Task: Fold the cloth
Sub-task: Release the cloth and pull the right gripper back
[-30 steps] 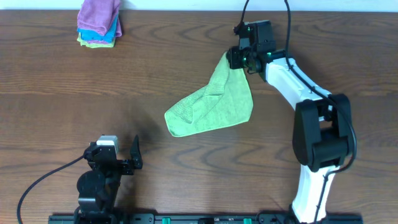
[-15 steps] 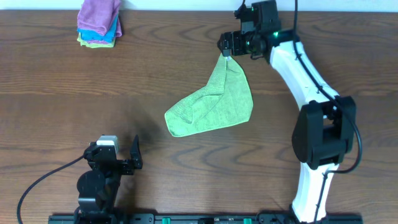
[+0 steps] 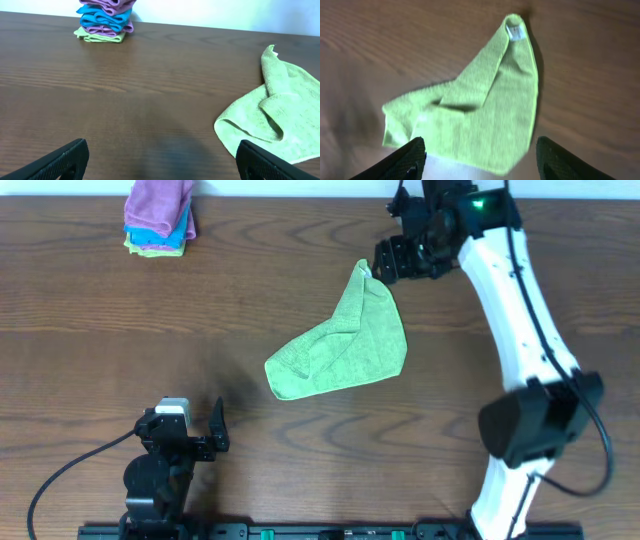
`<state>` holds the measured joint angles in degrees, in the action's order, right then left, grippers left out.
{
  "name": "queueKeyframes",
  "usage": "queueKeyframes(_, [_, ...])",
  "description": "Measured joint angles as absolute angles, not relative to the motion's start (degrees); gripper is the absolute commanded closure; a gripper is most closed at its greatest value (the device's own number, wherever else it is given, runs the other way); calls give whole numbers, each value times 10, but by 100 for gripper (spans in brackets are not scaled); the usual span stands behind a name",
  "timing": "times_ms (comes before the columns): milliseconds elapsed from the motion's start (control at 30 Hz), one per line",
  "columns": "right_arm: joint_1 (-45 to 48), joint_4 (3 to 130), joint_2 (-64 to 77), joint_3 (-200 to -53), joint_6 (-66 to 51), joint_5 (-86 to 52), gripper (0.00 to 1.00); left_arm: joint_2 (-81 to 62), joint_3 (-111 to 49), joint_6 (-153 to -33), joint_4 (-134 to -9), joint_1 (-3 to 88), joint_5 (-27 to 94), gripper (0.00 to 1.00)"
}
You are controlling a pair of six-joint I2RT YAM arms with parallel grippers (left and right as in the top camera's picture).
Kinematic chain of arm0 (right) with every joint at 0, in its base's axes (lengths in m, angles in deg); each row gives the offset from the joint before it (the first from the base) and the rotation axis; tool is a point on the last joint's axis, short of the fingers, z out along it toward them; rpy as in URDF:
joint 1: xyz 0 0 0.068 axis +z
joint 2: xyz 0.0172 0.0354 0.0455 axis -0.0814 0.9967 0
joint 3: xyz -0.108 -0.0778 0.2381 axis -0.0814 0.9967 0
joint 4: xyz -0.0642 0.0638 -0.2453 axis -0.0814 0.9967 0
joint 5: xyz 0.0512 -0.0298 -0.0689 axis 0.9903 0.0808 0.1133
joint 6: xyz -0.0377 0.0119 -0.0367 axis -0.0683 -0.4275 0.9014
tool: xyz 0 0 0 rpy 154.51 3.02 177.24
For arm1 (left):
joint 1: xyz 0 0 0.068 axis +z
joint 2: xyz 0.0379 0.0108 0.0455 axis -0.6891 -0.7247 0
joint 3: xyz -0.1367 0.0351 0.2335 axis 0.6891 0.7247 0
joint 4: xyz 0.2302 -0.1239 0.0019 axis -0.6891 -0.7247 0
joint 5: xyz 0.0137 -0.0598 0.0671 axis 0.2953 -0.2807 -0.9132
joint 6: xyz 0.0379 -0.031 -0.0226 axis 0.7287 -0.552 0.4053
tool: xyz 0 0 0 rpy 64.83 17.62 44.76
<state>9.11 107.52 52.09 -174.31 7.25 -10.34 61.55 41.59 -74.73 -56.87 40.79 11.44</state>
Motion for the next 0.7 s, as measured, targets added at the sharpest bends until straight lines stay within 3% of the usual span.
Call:
queueKeyframes(233, [172,1154,354,-1748,81,-142,32,615,416,-747,-569,408,114,5])
queueKeyframes(700, [267,1290,220,-1709,81,-202,30,615,416,-761,-569,408,122,5])
